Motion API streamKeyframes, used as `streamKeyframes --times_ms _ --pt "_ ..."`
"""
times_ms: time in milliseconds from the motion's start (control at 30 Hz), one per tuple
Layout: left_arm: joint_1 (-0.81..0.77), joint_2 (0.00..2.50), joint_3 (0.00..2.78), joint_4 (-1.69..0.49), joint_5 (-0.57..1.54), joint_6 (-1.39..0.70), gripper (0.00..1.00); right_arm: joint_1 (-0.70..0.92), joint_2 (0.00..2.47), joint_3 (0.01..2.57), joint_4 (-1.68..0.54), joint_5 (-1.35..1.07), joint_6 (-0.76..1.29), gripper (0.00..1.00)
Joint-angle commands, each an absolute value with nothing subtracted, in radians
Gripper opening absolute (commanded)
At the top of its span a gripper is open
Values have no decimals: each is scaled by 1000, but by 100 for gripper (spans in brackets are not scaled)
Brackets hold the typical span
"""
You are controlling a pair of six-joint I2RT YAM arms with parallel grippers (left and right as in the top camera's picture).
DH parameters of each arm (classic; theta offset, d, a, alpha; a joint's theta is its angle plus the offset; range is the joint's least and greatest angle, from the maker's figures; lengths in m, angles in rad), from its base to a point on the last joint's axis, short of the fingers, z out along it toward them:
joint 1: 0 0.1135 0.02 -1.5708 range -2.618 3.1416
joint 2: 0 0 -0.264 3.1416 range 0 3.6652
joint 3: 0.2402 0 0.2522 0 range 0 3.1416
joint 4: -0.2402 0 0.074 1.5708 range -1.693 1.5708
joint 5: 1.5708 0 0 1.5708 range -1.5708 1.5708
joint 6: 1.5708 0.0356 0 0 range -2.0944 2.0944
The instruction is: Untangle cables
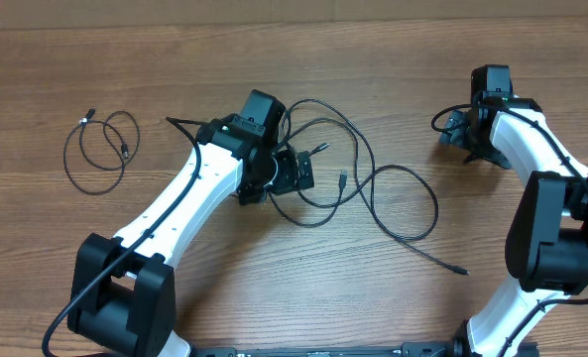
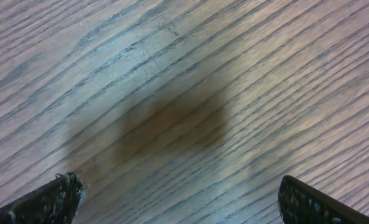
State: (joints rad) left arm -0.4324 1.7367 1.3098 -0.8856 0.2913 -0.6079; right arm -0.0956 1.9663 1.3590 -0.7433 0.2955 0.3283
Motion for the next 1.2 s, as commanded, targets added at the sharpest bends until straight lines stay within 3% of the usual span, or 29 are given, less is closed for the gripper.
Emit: streamKeyframes --times_ms 0,100,333,600,633,667,700,767,800,1000,1167 --pt "-442 1742 1313 -873 147 -628 100 -92 1943 1354 -738 301 326 100" --pt "-442 1747 1295 -884 -32 -646 100 -92 1943 1354 -738 301 326 100" --pt "-439 1747 1289 -886 -41 -729 100 -92 1943 1354 -725 251 351 100" --pt "-432 1747 1289 -901 -149 -695 100 -92 1943 1355 -876 -361 397 100" --pt "-431 1747 1289 -900 -155 -656 82 -92 1943 1354 -889 -424 397 100" --pt "-430 1747 1289 -901 -166 -604 48 -92 1943 1354 -897 -495 396 92" --pt "-430 1747 1289 -904 -178 -552 31 -88 1943 1354 -905 -551 390 72" --pt "-430 1747 1289 -916 -221 -498 4 -75 1943 1354 -934 -632 386 9" --pt "-430 1747 1289 -919 -252 -488 4 -66 1943 1354 -948 -639 386 4" --pt "-420 1747 1289 -934 -344 -472 4 48 1943 1346 -979 -473 405 4" --pt "-390 1747 1289 -941 -340 -480 4 150 1943 1333 -962 -348 583 4"
